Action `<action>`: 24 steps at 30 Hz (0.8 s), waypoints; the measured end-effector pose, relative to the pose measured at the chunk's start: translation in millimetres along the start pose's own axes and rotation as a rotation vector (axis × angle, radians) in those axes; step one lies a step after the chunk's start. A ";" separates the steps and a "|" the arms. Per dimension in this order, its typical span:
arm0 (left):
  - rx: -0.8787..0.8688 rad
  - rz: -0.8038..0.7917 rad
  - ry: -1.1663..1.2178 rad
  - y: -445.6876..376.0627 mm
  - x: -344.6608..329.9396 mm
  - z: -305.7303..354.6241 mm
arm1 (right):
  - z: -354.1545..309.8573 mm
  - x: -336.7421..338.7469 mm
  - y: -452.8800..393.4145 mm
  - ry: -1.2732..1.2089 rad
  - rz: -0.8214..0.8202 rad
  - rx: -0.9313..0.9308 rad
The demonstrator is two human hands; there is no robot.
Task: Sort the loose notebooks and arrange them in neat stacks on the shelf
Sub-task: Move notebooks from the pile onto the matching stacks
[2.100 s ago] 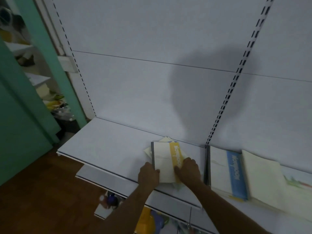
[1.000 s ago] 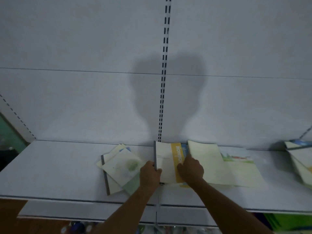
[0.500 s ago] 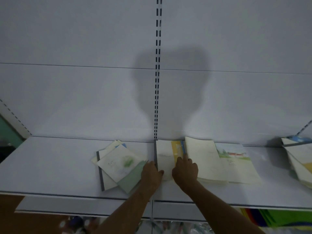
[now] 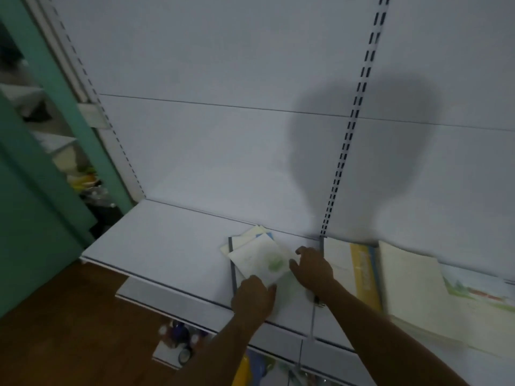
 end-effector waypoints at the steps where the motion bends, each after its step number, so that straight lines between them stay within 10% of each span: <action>1: 0.018 -0.036 -0.014 1.9 -3.7 -7.7 | -6.1 -4.6 -4.2 0.025 -0.011 0.008; 14: 0.077 -0.185 0.471 7.8 -28.4 -37.1 | -25.6 -47.7 -25.4 0.105 0.029 -0.146; 24: 0.054 -0.146 1.073 5.7 -6.9 -11.2 | 1.6 1.4 -25.4 -0.426 0.132 -0.231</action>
Point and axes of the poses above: each hand's wrist, its own y-axis away from the middle knuckle, its own x-axis out of the back of the hand, z = x × y, the point moved 9 cm from there along -y, towards the middle knuckle, and after that the axes turned 13 degrees about -y, right-handed, at the moved point
